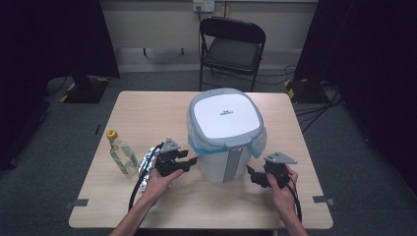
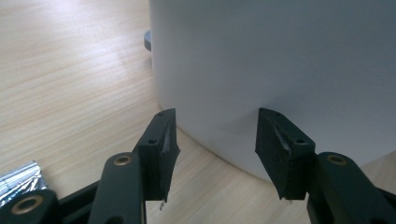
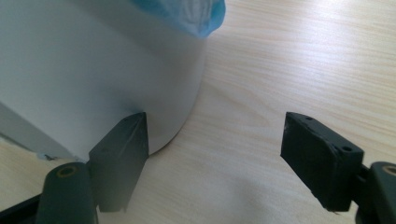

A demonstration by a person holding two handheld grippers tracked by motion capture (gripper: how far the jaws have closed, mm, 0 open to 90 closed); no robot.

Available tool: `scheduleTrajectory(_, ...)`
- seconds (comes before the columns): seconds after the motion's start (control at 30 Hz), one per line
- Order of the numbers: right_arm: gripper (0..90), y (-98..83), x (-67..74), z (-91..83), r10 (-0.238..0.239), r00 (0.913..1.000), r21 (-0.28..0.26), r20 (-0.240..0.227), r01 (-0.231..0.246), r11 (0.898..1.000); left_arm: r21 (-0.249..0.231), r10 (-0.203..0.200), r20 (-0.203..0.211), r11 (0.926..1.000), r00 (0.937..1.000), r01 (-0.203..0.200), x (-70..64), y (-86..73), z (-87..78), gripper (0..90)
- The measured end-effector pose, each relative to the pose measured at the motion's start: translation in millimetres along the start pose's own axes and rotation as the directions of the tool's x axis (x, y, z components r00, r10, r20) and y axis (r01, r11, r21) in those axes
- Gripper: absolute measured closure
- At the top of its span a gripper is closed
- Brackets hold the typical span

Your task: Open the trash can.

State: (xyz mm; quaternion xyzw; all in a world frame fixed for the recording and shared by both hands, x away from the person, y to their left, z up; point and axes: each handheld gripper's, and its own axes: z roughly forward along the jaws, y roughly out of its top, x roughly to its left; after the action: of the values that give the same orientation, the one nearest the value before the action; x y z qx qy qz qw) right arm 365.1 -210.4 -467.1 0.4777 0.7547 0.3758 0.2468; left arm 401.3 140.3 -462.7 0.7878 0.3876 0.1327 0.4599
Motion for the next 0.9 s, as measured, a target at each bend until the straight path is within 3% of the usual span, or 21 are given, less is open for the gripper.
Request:
scheduleTrajectory(0.13, 17.3, -1.9, 4.2, -6.2, 0.001, 0.9979, -0.010, -0.065, -0.002, 1.000, 0.000, -0.023, 0.034, 0.9997, 0.9991, 0.023, -1.5, 0.0, 5.9, 46.8)
scheduleTrajectory(0.3, 15.0, 1.2, 12.4, -8.7, -0.020, 0.9949, -0.031, -0.099, 0.017, 0.999, 0.010, -0.008, 0.047, 0.9999, 0.9989, 0.008, -3.4, 2.5, 9.0, 44.5)
scheduleTrajectory(0.37, 16.6, 3.6, 15.5, -9.5, -0.018, 0.9953, -0.047, -0.095, 0.014, 0.999, 0.017, -0.007, 0.037, 0.9998, 0.9993, 0.006, -0.5, 3.4, 9.6, 39.0)
scheduleTrajectory(0.5, 11.3, 3.6, 14.0, -8.6, -0.004, 0.9962, -0.037, -0.087, 0.001, 0.999, -0.033, -0.032, -0.001, 0.9990, 0.9995, 0.032, 11.2, 8.4, 8.1, 39.2)
scheduleTrajectory(0.6, 10.5, 4.5, 12.8, -7.3, -0.006, 0.9960, -0.031, -0.089, 0.003, 1.000, -0.019, -0.031, -0.028, 0.9994, 0.9991, 0.030, 21.6, 12.1, 10.2, 37.8)
scheduleTrajectory(0.7, 10.4, 5.8, 10.4, -7.4, -0.009, 0.9964, -0.024, -0.084, 0.007, 1.000, -0.033, -0.059, -0.047, 0.9978, 0.9972, 0.057, 34.8, 16.8, 15.3, 35.8)
scheduleTrajectory(0.77, 10.4, 5.8, 9.6, -7.4, -0.007, 0.9968, -0.023, -0.080, 0.005, 1.000, -0.025, -0.054, -0.050, 0.9983, 0.9973, 0.053, 37.5, 18.5, 16.8, 34.6)
scheduleTrajectory(0.8, 10.5, 7.1, 6.1, -7.7, -0.002, 0.9985, -0.018, -0.054, 0.001, 1.000, -0.001, -0.025, -0.083, 0.9997, 0.9962, 0.025, 40.6, 22.5, 23.4, 34.6)
scheduleTrajectory(0.9, 10.5, 8.4, 0.4, -6.7, -0.003, 0.9992, -0.017, -0.039, 0.002, 1.000, -0.030, -0.027, -0.100, 0.9992, 0.9946, 0.024, 44.4, 25.4, 27.0, 35.4)
